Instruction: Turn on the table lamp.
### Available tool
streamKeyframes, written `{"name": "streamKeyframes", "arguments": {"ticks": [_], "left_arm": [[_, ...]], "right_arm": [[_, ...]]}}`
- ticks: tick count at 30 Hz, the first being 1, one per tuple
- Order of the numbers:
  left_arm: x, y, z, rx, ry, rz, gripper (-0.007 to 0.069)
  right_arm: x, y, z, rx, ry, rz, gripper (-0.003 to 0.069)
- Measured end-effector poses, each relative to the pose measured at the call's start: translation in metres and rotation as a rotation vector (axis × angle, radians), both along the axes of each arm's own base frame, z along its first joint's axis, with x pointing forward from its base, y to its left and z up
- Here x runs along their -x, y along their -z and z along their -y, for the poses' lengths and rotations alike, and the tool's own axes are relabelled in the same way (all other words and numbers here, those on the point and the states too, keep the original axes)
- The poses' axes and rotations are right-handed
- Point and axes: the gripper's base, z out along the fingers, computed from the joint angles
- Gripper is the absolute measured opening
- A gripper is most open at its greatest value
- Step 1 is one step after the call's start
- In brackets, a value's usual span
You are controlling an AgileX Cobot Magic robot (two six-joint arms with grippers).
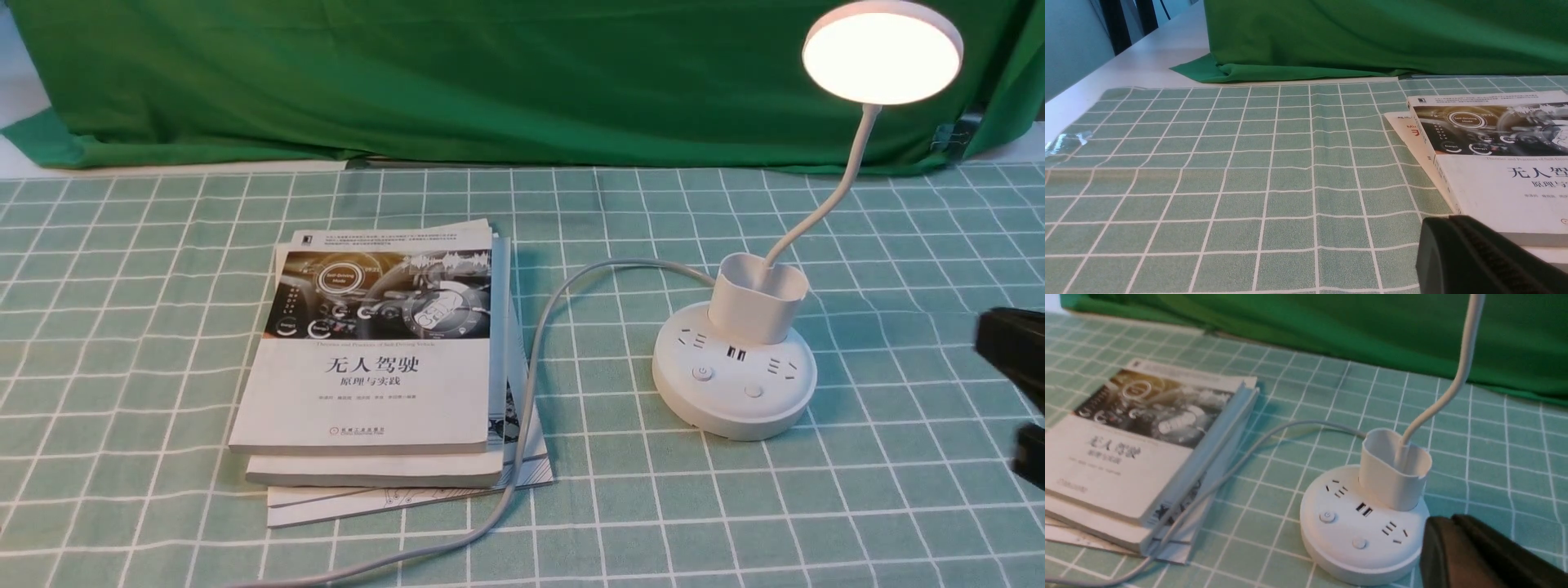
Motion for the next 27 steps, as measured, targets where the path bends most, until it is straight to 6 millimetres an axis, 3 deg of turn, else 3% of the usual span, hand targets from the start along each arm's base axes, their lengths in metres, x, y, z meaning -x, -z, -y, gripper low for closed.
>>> {"name": "streamKeyframes", "arguments": {"ticks": [7, 17, 21, 27], "left_arm": [[0.0, 0.0, 0.0, 0.0, 0.0, 0.0, 0.0021], [0.0, 0.0, 0.0, 0.0, 0.0, 0.0, 0.0021], [0.0, 0.0, 0.0, 0.0, 0.0, 0.0, 0.0021], [0.0, 0.0, 0.0, 0.0, 0.0, 0.0, 0.0021]], "right_arm": [[0.035, -0.005, 0.013, -0.056, 0.0, 0.134, 0.0073], [0.05, -0.005, 0.019, -0.072, -0.001, 0.197, 0.0102], [0.047, 0.009, 0.02, -0.075, 0.012, 0.204, 0.0113], [0.06, 0.054, 0.029, -0.085, 0.072, 0.228, 0.0129]]}}
